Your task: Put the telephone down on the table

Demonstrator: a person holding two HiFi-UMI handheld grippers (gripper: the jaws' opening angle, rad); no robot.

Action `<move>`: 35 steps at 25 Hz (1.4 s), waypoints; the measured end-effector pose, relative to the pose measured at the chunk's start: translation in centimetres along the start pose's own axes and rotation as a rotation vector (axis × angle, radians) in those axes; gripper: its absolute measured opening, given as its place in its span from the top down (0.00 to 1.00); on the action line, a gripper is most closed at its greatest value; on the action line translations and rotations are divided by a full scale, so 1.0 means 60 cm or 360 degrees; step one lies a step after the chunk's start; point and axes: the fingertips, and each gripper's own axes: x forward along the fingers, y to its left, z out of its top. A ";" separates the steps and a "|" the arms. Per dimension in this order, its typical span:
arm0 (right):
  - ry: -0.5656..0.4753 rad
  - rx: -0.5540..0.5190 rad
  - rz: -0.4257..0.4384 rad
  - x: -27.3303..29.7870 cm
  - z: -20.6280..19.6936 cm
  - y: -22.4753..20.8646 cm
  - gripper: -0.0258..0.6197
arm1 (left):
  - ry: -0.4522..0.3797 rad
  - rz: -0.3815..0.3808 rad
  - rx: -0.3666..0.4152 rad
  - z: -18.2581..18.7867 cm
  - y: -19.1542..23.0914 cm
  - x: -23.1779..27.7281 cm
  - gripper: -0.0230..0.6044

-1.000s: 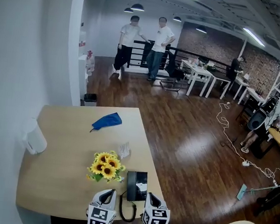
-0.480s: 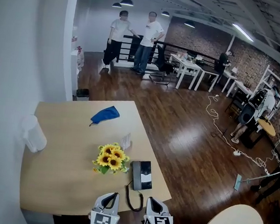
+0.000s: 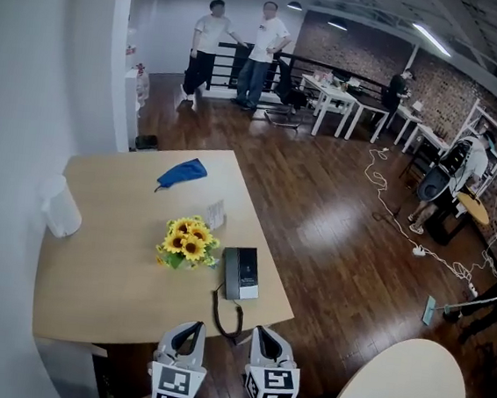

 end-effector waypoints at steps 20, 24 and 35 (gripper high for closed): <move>-0.0107 0.0001 0.0127 -0.225 -0.058 0.002 0.97 | -0.0050 0.0139 0.0070 0.018 -0.175 -0.184 0.94; -0.0108 0.0008 0.0106 -0.243 -0.072 0.025 0.97 | -0.0033 0.0132 0.0059 -0.002 -0.171 -0.220 0.94; -0.0085 0.0040 0.0053 -0.251 -0.105 0.112 0.97 | 0.0013 0.0130 0.0036 -0.057 -0.108 -0.276 0.94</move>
